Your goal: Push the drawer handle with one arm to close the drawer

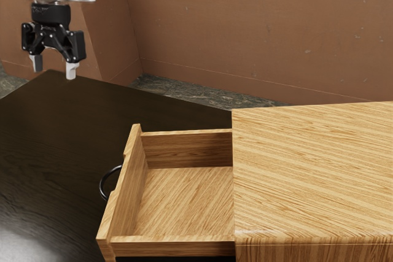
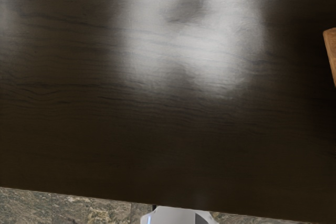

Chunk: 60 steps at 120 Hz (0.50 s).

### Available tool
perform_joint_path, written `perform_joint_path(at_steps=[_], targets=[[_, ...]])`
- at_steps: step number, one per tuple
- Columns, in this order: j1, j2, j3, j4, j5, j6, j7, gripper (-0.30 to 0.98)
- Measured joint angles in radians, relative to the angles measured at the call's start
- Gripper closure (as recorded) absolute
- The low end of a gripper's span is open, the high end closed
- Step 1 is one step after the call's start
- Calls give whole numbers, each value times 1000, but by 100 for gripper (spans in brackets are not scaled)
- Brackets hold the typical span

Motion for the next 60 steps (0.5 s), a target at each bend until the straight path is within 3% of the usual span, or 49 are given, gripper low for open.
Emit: perform_joint_path(at_steps=[17,31,60], targets=[[-10,-1,0,9,0,130,-8,0],[-13,1,-22,230,-7,125,-15,0],[-75,2,-48,300,-6,116,-26,0]])
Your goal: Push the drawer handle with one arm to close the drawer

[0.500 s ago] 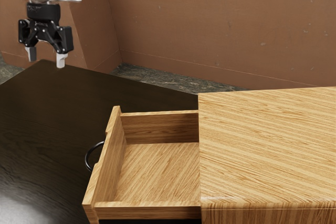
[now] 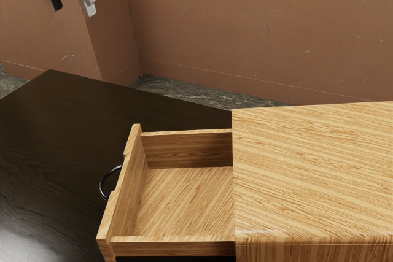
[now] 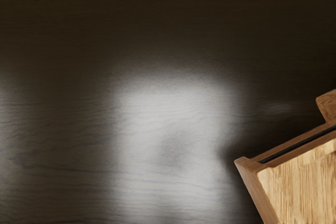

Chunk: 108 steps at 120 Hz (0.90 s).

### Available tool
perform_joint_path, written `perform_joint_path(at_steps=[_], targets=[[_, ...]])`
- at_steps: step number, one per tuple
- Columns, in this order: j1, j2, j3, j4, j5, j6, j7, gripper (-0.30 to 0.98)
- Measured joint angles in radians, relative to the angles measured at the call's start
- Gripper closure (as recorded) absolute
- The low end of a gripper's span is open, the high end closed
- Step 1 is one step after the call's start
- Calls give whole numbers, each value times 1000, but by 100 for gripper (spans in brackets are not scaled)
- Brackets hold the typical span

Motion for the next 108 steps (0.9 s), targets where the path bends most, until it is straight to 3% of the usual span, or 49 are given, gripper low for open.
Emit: perform_joint_path(at_steps=[18,40,57,76,108], targets=[[40,-34,-21,-42,2,-4,-4,0],[55,-411,-74,-702,0,125,-8,0],[75,-544,-103,-1004,-8,250,-11,0],[48,-600,-111,-1133,-6,325,26,0],[-8,-657,-112,-1223,-10,425,284,1]])
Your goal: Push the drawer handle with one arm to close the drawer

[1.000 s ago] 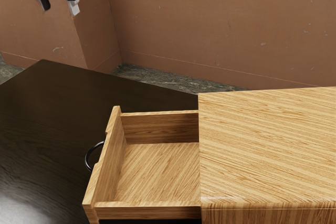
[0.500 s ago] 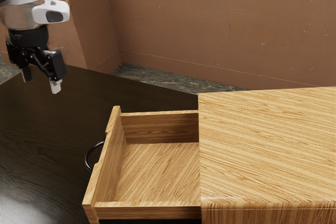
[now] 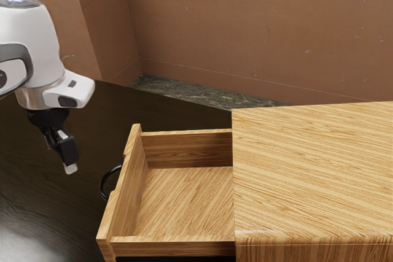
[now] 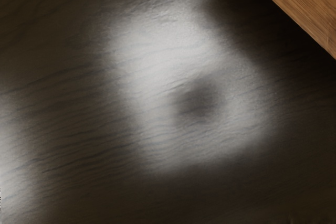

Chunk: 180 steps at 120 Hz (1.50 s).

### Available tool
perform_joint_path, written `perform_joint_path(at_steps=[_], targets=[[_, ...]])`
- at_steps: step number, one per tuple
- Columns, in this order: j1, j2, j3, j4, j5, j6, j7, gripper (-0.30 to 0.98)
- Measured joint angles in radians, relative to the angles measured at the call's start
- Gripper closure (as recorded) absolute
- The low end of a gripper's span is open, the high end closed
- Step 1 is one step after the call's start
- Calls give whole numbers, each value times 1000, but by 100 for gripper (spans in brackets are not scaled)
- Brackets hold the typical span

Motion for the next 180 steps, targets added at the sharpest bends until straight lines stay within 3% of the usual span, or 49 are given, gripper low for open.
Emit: perform_joint_path(at_steps=[8,32,54,91,180], targets=[[-23,-29,-1,-28,-4,15,58,10],[-65,-38,-5,-65,-8,61,204,50],[-123,-40,-4,-93,-5,111,304,67],[-158,-28,-4,-102,-3,160,416,74],[-179,27,-32,-84,-41,215,533,75]])
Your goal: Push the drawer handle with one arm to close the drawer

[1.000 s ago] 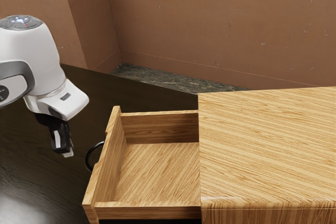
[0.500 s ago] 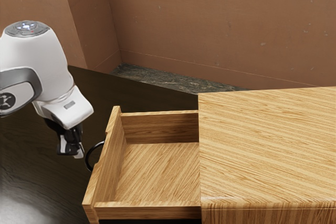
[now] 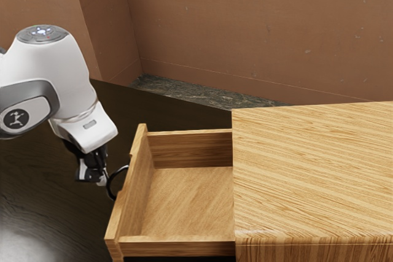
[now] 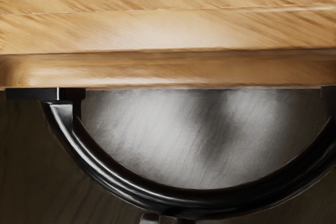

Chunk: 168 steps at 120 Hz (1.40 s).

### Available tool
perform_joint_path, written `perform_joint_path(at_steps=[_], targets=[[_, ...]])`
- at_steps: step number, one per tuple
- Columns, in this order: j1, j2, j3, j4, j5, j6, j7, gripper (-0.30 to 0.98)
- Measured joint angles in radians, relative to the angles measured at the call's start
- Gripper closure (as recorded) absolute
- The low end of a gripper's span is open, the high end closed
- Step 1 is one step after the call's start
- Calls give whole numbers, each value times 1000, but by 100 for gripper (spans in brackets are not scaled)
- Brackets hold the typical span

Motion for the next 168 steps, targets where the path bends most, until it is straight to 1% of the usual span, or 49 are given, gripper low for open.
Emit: perform_joint_path(at_steps=[37,95,168], targets=[[4,35,-30,26,-16,9,19,75],[17,133,-94,106,-38,25,35,75],[24,241,-143,193,-47,47,42,75]])
